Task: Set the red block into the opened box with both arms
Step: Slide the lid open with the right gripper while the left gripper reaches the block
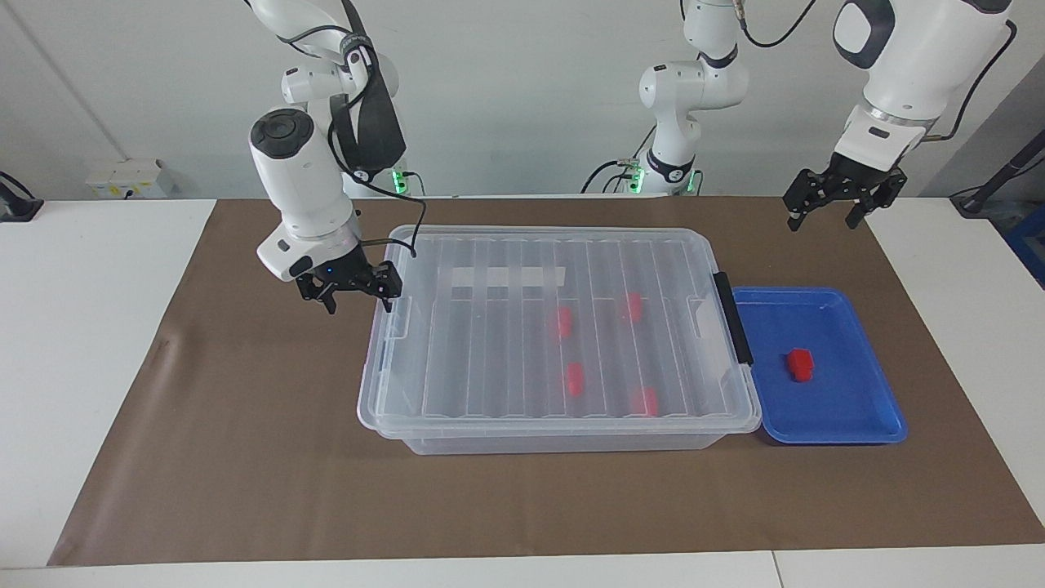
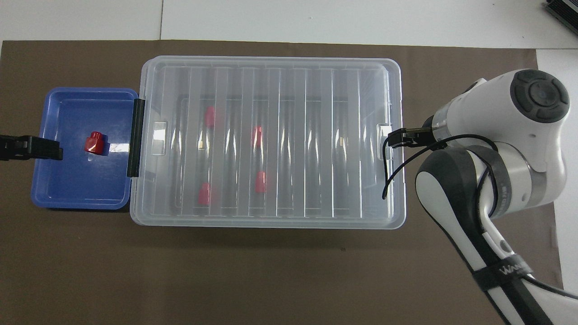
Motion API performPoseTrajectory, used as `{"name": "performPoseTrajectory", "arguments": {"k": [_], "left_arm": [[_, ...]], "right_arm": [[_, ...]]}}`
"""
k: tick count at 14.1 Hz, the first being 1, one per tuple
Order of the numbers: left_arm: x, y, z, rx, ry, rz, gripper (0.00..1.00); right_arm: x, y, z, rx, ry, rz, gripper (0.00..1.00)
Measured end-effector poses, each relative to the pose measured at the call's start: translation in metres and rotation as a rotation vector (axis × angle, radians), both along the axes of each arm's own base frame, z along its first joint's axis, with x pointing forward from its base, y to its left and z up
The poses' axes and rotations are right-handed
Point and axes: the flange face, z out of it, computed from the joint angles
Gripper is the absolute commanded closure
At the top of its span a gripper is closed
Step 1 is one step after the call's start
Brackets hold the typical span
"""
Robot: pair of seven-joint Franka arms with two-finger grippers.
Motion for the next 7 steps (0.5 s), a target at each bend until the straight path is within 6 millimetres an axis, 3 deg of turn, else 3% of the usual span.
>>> {"name": "performPoseTrajectory", "arguments": {"k": [3,7], "left_arm": [[0.002,0.001,-0.004,0.000,-0.027,-0.003,0.00],[0.003,0.016,-0.033,0.007,-0.090,-0.024,0.00]], "right_arm": [[-0.001,-0.002,-0.007,-0.002,0.004,0.003,0.00],[-0.001,-0.006,-0.008,-0.059,-0.003,0.028,0.00]]}}
